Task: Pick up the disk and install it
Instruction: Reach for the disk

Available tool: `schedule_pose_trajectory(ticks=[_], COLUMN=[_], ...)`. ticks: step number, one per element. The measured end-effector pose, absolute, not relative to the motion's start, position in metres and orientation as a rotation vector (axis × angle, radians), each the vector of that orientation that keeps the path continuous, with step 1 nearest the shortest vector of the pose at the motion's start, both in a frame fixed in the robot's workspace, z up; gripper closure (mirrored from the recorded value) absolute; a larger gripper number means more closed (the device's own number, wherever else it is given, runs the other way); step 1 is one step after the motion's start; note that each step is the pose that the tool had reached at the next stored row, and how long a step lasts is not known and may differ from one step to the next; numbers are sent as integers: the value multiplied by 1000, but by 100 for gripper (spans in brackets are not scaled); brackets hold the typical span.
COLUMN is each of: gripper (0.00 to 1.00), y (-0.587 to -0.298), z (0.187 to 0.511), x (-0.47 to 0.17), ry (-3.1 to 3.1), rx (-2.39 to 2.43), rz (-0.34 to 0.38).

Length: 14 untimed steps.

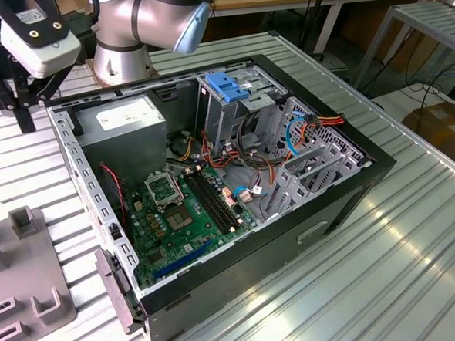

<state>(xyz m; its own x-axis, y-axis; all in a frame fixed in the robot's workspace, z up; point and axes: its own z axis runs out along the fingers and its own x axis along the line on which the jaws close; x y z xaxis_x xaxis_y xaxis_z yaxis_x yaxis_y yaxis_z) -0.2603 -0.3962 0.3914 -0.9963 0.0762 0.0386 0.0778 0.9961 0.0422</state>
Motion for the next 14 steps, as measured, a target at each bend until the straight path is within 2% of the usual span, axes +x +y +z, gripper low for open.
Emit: schedule_pose_trajectory(ticks=[14], gripper=[90], y=[-392], z=[390], x=[-312], ry=[-3099], rx=[-120], rz=[-68])
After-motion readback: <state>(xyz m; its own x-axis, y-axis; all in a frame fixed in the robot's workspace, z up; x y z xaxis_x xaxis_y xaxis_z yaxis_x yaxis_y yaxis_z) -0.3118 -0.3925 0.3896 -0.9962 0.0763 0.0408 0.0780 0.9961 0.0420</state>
